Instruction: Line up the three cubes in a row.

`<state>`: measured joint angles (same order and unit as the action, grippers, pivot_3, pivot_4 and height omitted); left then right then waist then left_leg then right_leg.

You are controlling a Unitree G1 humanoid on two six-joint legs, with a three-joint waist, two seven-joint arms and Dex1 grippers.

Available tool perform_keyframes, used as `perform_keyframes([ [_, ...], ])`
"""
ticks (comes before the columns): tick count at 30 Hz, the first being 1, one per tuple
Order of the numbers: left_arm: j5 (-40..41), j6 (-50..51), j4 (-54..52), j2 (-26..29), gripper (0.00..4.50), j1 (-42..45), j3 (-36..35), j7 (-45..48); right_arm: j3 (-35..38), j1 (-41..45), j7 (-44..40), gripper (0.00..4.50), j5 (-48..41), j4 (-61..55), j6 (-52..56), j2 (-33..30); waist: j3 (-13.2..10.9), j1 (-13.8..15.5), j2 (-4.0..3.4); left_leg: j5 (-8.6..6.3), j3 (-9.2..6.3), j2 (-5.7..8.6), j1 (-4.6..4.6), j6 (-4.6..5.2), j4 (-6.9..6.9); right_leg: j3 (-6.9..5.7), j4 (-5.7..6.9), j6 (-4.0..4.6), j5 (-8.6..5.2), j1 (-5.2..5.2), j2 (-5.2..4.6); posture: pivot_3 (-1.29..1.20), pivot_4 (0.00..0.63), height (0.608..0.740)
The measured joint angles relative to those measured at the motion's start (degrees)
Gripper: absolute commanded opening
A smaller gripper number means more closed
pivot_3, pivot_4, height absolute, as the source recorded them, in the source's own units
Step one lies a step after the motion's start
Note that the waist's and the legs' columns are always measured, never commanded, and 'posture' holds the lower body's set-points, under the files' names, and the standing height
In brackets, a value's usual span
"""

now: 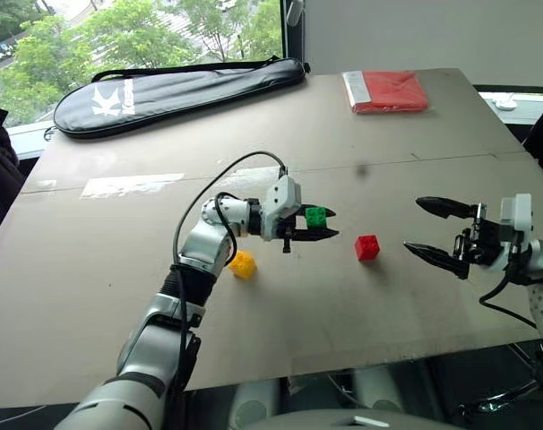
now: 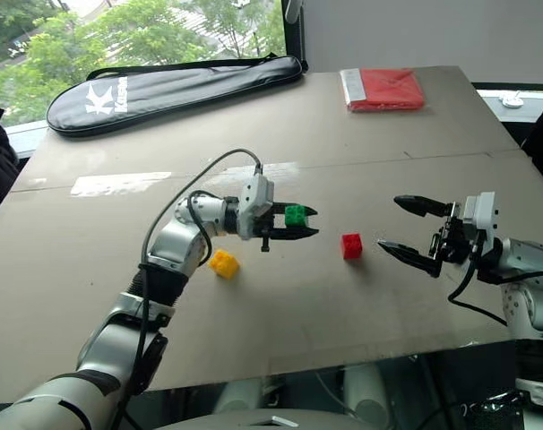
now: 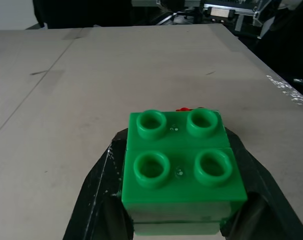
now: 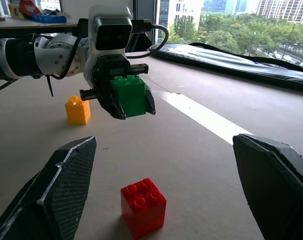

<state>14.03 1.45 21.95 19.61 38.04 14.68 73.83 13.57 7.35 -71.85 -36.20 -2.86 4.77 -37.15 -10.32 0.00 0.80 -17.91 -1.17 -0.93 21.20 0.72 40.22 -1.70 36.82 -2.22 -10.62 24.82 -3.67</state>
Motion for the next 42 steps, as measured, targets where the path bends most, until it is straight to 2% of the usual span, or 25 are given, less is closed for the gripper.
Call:
perform_keyframes([
  [4, -3.7, -2.1, 3.0, -2.2, 1.36, 0.1, 2.4, -1.1, 1.6, -4.4, 1.1, 4.50, -0.9, -2.9, 0.4, -0.1, 0.0, -0.1, 0.03, 0.00, 0.02, 0.00, 0.00, 0.00, 0.03, 0.04, -0.01, -0.06, -0.02, -0.01, 0.00, 0.00, 0.150, 0.701],
  [12, -6.3, -0.8, 2.7, -3.5, 1.36, -1.1, 4.0, -3.9, 3.1, -10.8, -0.5, 4.50, -0.8, -3.8, 0.0, -1.0, 0.0, -0.2, 0.02, 0.00, 0.00, 0.00, -0.01, 0.01, 0.03, 0.04, -0.01, -0.06, -0.03, 0.00, 0.00, 0.00, 0.150, 0.701],
  [20, -9.3, 1.2, 1.1, -3.0, 1.36, -3.3, 4.6, -6.9, 3.1, -8.5, -0.9, 4.50, -0.7, -3.3, -0.3, -1.1, 0.0, -0.2, 0.02, 0.00, -0.03, 0.00, -0.05, 0.01, 0.03, 0.02, 0.01, -0.22, -0.12, -0.02, 0.01, 0.00, 0.150, 0.701],
  [35, -9.3, 3.0, -0.7, -2.3, 1.36, -4.1, 5.2, -6.4, 2.9, -7.2, -1.4, 4.50, -0.6, -3.2, -0.2, -1.1, 0.0, -0.1, 0.01, 0.00, -0.06, 0.00, -0.05, 0.01, 0.03, 0.01, 0.01, -0.07, -0.04, -0.03, 0.01, 0.00, 0.150, 0.701],
  [37, -9.3, 3.2, -0.7, -2.3, 2.40, -4.1, 5.1, -6.3, 2.9, -7.3, -1.4, 4.50, -0.6, -3.2, -0.2, -1.1, 0.0, -0.1, 0.01, 0.00, -0.05, 0.00, -0.05, 0.01, 0.03, 0.00, 0.01, -0.06, -0.03, -0.03, 0.01, 0.00, 0.150, 0.701],
  [42, -9.2, 3.2, -0.7, -2.3, 4.32, -4.1, 5.6, -5.8, 2.9, -7.3, -1.4, 4.50, -0.6, -3.2, -0.2, -1.1, 0.0, 0.1, 0.01, 0.00, -0.05, 0.00, -0.11, 0.01, 0.03, 0.01, 0.01, -0.13, -0.07, -0.10, 0.01, 0.00, 0.150, 0.701],
])
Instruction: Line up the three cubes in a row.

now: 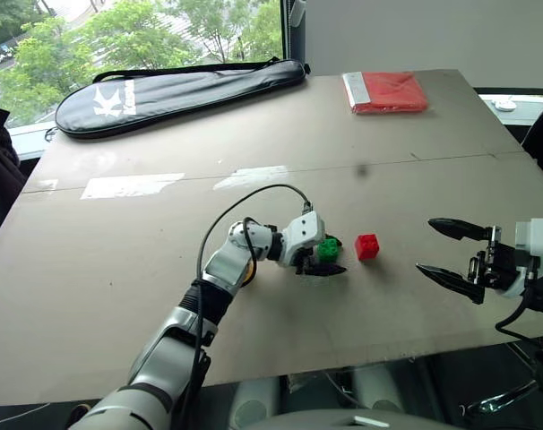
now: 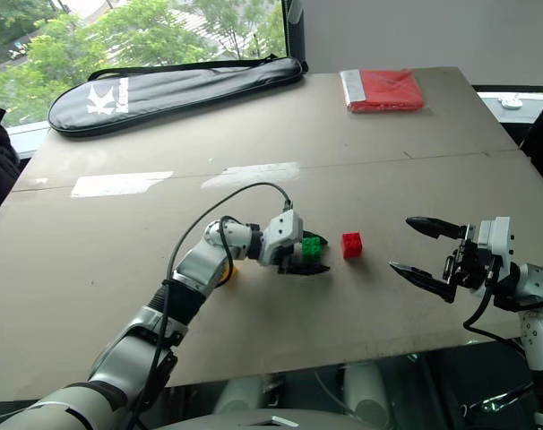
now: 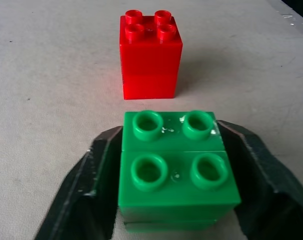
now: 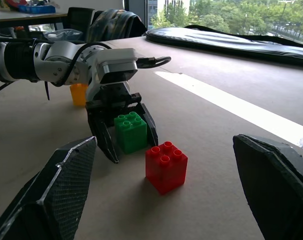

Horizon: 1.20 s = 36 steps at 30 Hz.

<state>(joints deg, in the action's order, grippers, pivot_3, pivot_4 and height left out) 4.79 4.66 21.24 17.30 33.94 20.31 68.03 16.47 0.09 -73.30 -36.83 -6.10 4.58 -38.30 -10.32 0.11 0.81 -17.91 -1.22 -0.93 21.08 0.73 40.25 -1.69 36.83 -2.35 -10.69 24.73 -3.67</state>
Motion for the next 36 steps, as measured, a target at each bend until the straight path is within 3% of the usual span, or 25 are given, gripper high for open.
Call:
perform_keyframes([
  [9, 0.1, 0.2, -0.6, 0.9, 4.44, 0.0, 0.0, -0.3, 0.0, 0.0, -0.2, 4.50, 0.3, 0.0, 0.0, 0.0, 0.0, -0.2, 0.00, 0.00, -0.03, -0.03, -0.12, 0.01, 0.00, 0.00, 0.01, -0.08, -0.05, -0.11, 0.05, 0.00, 0.150, 0.701],
  [17, 2.5, 4.4, -7.7, 8.6, 4.44, -1.0, -2.4, 2.9, -0.2, 0.4, -0.9, 4.50, 0.4, 1.0, -0.2, 0.0, 0.0, -0.4, -0.01, 0.00, -0.05, -0.04, -0.10, 0.01, 0.00, -0.02, 0.00, -0.07, -0.05, -0.10, 0.05, 0.00, 0.150, 0.701],
  [23, 12.6, 15.3, -20.1, 13.1, 4.44, -2.8, -10.1, 3.6, -1.0, 1.7, -1.7, 4.50, 1.0, 2.5, -0.4, 0.0, 0.0, -0.4, -0.03, 0.00, -0.09, -0.07, -0.06, 0.00, -0.01, -0.05, -0.01, -0.07, -0.06, -0.08, 0.05, 0.00, 0.150, 0.701],
  [29, 20.6, 22.2, -32.0, 23.0, 4.44, -15.2, -22.4, 2.7, -1.7, 2.1, -2.7, 4.50, 0.8, 2.5, -0.2, -0.1, -0.1, -1.2, -0.09, 0.00, -0.13, -0.23, -0.23, 0.00, -0.12, 0.12, -0.01, -0.04, -0.08, -0.05, 0.19, 0.00, 0.150, 0.701],
  [36, 20.8, 16.3, -32.8, 26.4, 4.44, -31.0, -30.6, 1.8, -2.4, 1.7, -3.9, 4.50, -0.5, 1.6, 0.4, -0.1, -0.1, -0.1, -0.06, 0.00, -0.06, -0.20, -0.19, -0.01, -0.09, 0.11, -0.02, 0.17, -0.22, -0.06, 0.12, 0.00, 0.150, 0.701],
])
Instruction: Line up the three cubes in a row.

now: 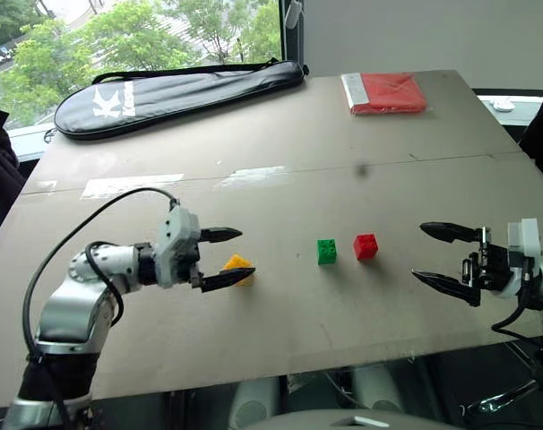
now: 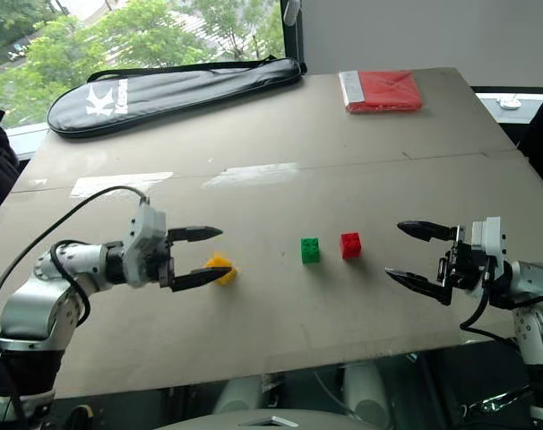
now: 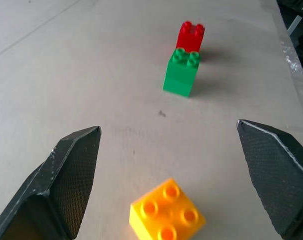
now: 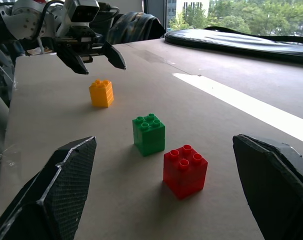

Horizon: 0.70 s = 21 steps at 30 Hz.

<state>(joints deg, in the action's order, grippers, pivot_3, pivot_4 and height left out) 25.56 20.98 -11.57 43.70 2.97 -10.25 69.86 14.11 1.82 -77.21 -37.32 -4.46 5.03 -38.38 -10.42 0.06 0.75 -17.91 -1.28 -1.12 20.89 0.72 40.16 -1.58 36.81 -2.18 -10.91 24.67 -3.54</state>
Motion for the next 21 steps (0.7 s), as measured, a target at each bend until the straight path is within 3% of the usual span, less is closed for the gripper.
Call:
perform_keyframes([
  [6, -3.2, -7.2, 2.8, -2.8, 4.44, -4.3, -0.2, -3.7, -0.6, 1.4, -0.7, 4.50, 0.0, 0.2, 0.0, 0.0, 0.0, 0.7, 0.00, 0.00, 0.15, -0.02, 0.00, 0.00, 0.00, 0.00, 0.00, 0.00, 0.00, 0.01, 0.03, 0.00, 0.150, 0.701],
  [12, -5.0, -11.6, 0.1, -12.9, 4.44, -12.1, 1.6, -13.1, -0.5, 0.9, -1.1, 4.50, -0.2, 0.4, 0.0, -0.1, 0.0, 0.7, 0.00, -0.01, 0.31, -0.02, 0.03, 0.00, 0.00, 0.10, -0.08, 0.00, 0.02, 0.01, -0.02, 0.00, 0.150, 0.701],
  [21, -11.8, -18.5, -3.4, -21.8, 4.44, -15.1, 5.6, -26.0, 0.0, -1.2, -2.6, 4.50, -1.3, 0.0, 0.0, -0.6, 0.0, 0.8, 0.00, -0.01, 0.30, -0.02, -0.06, 0.00, 0.02, 0.09, -0.01, 0.00, 0.02, -0.02, 0.02, 0.00, 0.150, 0.701],
])
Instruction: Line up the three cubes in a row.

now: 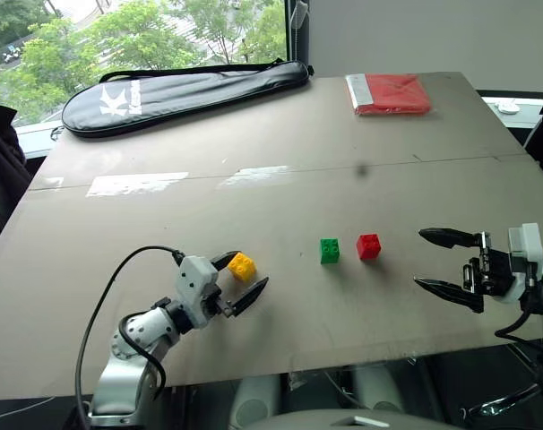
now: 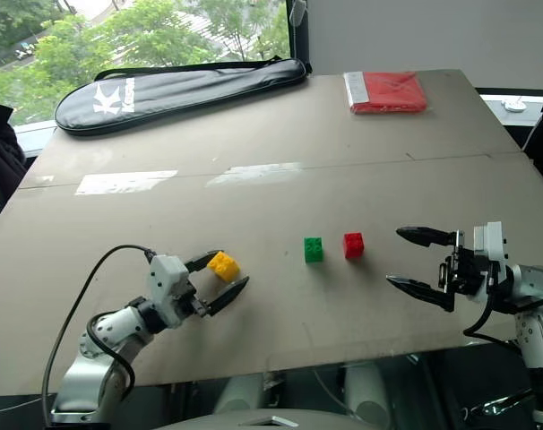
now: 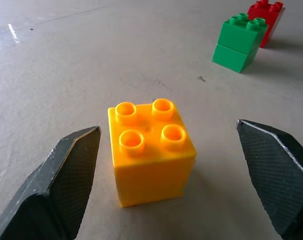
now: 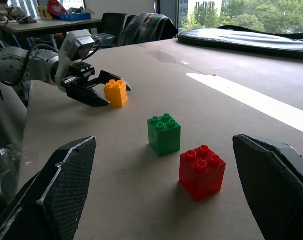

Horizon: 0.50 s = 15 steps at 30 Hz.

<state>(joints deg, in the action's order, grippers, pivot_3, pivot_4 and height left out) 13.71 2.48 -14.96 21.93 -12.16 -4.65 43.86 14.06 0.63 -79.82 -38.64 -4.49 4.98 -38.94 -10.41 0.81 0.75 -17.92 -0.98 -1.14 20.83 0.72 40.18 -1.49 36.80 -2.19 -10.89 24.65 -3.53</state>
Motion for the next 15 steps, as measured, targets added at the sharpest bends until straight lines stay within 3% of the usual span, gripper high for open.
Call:
perform_keyframes([
  [6, -4.5, -2.3, 1.2, -2.7, 4.44, 0.8, 0.9, -7.4, 0.0, -0.2, -0.9, 4.50, -0.4, -0.1, -0.1, 0.0, 0.0, -0.1, 0.00, 0.00, -0.01, -0.04, 0.03, 0.00, -0.01, -0.01, -0.01, 0.01, 0.00, 0.02, 0.05, 0.00, 0.150, 0.701],
  [15, -4.2, -1.4, 1.2, -2.8, 4.44, 0.8, 1.3, -9.8, 0.0, -0.2, -0.9, 4.50, -1.1, -1.5, 0.1, 0.0, 0.0, 0.0, 0.00, 0.00, -0.03, -0.04, 0.03, 0.00, 0.00, -0.03, -0.02, 0.01, -0.01, 0.02, 0.05, 0.00, 0.150, 0.701],
])
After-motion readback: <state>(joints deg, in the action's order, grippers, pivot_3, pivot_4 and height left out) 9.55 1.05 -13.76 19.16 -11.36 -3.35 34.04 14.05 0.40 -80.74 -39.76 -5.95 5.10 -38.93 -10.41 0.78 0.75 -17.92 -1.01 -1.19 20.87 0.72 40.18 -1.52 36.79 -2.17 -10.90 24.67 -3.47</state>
